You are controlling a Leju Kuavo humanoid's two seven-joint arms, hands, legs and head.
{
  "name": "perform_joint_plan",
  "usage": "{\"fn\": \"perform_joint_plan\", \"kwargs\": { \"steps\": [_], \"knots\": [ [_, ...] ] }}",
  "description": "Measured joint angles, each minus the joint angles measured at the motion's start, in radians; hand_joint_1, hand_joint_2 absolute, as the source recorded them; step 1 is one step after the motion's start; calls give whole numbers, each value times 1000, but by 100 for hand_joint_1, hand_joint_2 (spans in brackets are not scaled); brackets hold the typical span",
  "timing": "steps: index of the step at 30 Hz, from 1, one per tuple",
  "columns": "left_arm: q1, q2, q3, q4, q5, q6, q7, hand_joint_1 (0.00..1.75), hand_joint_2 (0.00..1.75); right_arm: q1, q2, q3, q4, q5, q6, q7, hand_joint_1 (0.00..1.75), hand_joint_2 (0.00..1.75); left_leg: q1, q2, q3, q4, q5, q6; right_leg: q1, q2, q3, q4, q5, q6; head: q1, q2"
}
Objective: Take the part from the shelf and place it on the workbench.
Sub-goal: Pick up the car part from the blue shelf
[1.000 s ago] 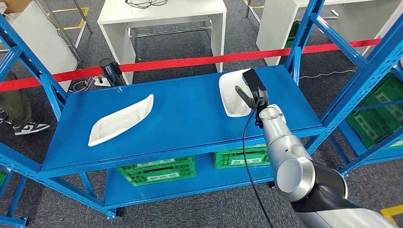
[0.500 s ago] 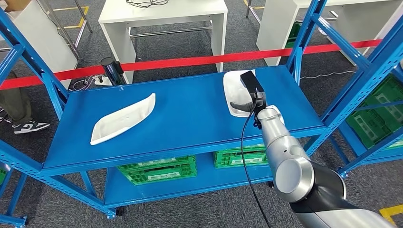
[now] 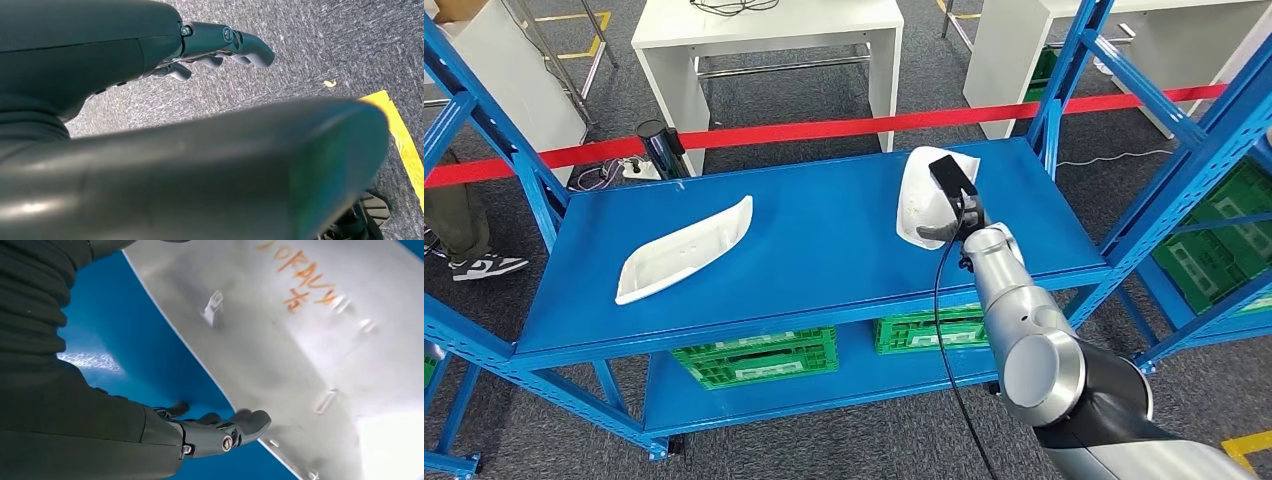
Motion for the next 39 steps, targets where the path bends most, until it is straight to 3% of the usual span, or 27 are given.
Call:
{"fn": "perform_joint_plan", "kwargs": {
  "steps": [11, 22, 31, 39],
  "knots": [
    [0, -1, 0, 0, -4, 0, 9, 0, 0, 10, 0, 68, 1, 101, -2, 80, 0, 175, 0, 0, 0, 0, 0, 0, 0, 0, 0, 0, 0, 0, 0, 0],
    [-6, -2, 0, 0, -16, 0, 31, 0, 0, 15, 0, 221, 2, 297, 68, 205, 0, 175, 0, 0, 2, 0, 0, 0, 0, 0, 1, 0, 0, 0, 0, 0],
    [-13, -2, 0, 0, -19, 0, 41, 0, 0, 16, -4, 357, 3, 460, 110, 260, 0, 175, 0, 2, 5, 0, -1, 1, 1, 0, 5, -2, 0, 1, 0, 0],
    [-13, -2, 0, 0, -22, 0, 37, 0, 0, 26, -7, 431, 4, 490, 120, 272, 0, 175, 0, 2, 7, 0, -1, 1, 1, 1, 8, -2, 0, 1, 0, 0]
  ]
}}
